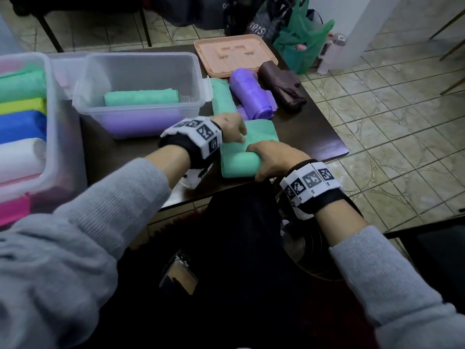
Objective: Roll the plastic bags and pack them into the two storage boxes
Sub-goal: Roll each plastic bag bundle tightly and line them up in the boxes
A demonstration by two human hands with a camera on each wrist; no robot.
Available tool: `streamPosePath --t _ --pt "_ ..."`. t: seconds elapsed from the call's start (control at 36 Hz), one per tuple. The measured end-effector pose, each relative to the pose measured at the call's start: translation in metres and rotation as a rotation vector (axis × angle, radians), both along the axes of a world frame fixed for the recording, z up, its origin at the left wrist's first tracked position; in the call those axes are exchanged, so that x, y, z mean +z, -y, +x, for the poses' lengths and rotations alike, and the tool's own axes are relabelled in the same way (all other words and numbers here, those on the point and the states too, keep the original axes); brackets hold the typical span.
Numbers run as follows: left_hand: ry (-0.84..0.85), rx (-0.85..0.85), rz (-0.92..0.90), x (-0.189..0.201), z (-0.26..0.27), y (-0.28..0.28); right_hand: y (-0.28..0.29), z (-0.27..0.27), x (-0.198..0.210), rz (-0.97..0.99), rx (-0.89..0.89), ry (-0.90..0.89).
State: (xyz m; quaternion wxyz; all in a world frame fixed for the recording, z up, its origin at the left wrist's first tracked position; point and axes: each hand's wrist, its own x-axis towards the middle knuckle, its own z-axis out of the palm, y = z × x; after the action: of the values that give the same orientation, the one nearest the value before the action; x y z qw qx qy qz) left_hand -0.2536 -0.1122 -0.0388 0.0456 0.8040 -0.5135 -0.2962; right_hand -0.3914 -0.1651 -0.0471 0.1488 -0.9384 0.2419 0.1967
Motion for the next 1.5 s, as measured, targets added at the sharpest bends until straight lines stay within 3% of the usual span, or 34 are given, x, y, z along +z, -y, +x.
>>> streamPosePath --t 0.28,0.72,1.03,1.17,1.5 --pt "0.057 -0.168 -0.040 -0.036 0.013 -0.016 -0.006 0.000 -0.001 -0.015 0.064 0.022" --pt "0.125 -0.222 -0.011 -0.038 0.016 -0.014 -0.016 0.013 0.002 0.138 0.118 -0.004" --pt "0.094 -0.210 -0.037 -0.039 0.017 -0.016 -0.013 0.007 0.002 0.219 0.076 0.030" --pt "0.066 -0.191 -0.061 -0.040 0.018 -0.016 -0.009 0.004 0.001 0.237 -0.017 0.133" --pt "-0.023 -0.040 -0.182 -0.028 0.014 -0.018 0.003 0.006 -0.001 0.305 -0.024 0.109"
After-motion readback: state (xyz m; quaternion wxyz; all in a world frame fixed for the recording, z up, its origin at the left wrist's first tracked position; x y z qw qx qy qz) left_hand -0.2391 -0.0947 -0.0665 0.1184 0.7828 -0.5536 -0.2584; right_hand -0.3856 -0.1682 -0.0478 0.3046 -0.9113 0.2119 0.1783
